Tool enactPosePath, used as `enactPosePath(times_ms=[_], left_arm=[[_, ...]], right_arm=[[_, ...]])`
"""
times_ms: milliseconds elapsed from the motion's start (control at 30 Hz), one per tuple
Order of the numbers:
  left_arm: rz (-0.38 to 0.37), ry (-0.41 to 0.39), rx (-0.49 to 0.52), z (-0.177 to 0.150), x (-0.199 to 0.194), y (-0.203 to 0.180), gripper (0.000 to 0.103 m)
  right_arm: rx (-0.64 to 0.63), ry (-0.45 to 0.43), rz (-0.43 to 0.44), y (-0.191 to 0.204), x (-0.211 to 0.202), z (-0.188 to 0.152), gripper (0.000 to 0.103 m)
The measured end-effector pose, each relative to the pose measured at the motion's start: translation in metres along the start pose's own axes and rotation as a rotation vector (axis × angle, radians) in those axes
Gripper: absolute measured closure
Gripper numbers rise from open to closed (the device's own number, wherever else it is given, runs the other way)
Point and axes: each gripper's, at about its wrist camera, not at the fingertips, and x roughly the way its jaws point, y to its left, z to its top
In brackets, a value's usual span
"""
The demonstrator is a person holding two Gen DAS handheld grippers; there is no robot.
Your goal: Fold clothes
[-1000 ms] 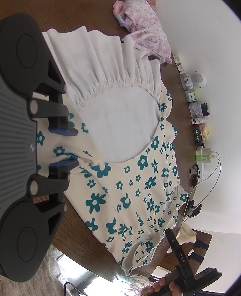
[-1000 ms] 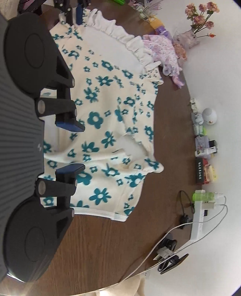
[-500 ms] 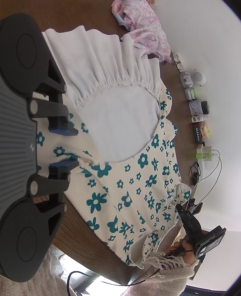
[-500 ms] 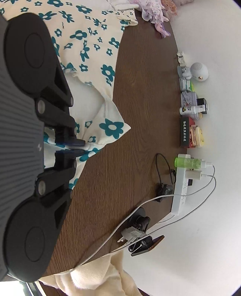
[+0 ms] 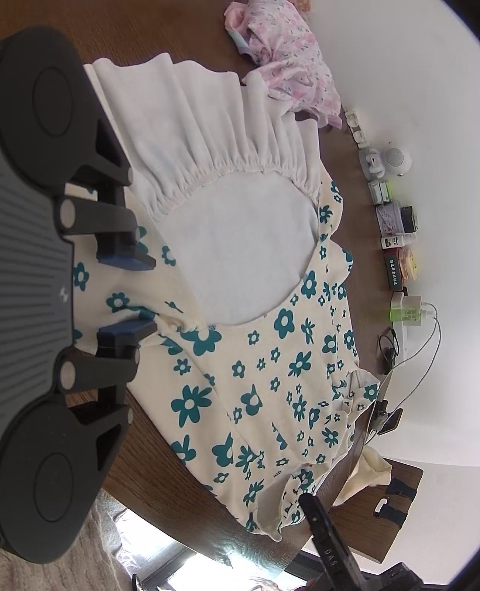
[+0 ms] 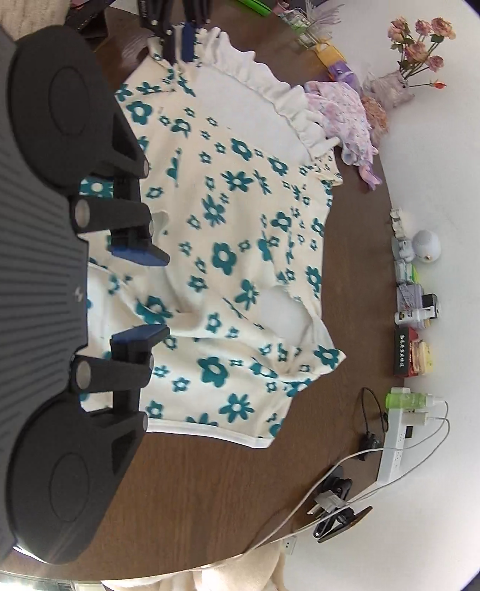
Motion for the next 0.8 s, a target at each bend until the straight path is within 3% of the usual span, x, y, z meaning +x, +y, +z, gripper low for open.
enactPosePath(times_ms=[67, 133, 367, 433, 600, 700, 800], left_arm=[[0.003, -0.001, -0.002, 0.0, 0.0, 0.0, 0.075], [0.002, -0.002, -0.008, -0.001, 0.0, 0.001, 0.075], [0.004, -0.009, -0.041, -0.002, -0.002, 0.003, 0.07], [0.001, -0.039, -0.084, -0.003, -0.007, 0.007, 0.065], [0.063, -0.199, -0.248, -0.011, -0.042, 0.017, 0.053], [0.1, -0.254, -0.344, -0.021, -0.06, 0.02, 0.039], [0.125, -0.283, -0.43, -0.035, -0.074, 0.016, 0.017]], right_arm=[[-0.045, 0.034, -0.023, 0.009, 0.004, -0.014, 0.069], [-0.081, 0.053, -0.046, 0.011, 0.005, -0.026, 0.088], [-0.054, 0.055, -0.086, 0.001, -0.006, -0.041, 0.088], [-0.015, 0.025, -0.058, 0.0, -0.013, -0.043, 0.084], [0.045, -0.104, -0.002, 0.014, -0.043, -0.049, 0.075], [0.06, -0.153, 0.008, 0.027, -0.051, -0.056, 0.064], [0.091, -0.187, 0.01, 0.04, -0.052, -0.066, 0.051]])
